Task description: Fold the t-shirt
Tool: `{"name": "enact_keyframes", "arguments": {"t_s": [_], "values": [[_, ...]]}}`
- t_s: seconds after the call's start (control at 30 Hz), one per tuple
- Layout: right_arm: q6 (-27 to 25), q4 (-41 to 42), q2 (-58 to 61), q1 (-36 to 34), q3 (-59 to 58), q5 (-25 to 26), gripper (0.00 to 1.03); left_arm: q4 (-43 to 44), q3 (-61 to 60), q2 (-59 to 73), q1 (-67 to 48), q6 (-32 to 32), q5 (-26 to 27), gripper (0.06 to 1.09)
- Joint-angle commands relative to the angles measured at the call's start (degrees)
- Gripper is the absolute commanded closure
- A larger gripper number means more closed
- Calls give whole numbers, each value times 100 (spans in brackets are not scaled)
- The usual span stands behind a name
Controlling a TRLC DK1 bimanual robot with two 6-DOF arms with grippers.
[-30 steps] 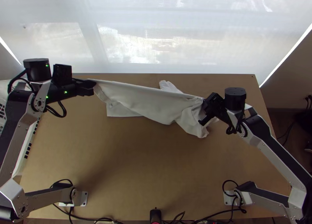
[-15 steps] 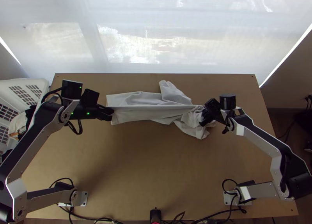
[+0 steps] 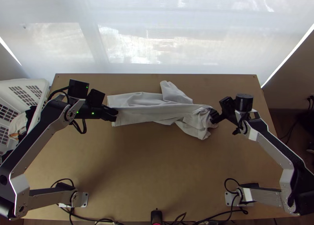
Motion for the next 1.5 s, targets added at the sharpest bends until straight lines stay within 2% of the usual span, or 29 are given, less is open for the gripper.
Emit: {"name": "enact_keyframes", "arguments": {"t_s": [0.0, 0.37, 0.57, 0.93, 1.47], "values": [[150, -692, -935, 201, 108, -7, 15, 2, 50, 40, -20, 3, -8, 105], [423, -2054, -2420, 763, -94, 37, 13, 2, 68, -21, 6, -6, 1, 105], [590, -2599, -3158, 1475, -622, 300, 14, 2, 50, -56, -3, -6, 1, 105], [625, -2265, -2956, 1959, -1105, 406, 14, -7, 68, -100, -12, -32, 1, 105], [467, -973, -1532, 2179, -1087, 424, 14, -86, -169, -355, 68, -15, 1, 105]]}}
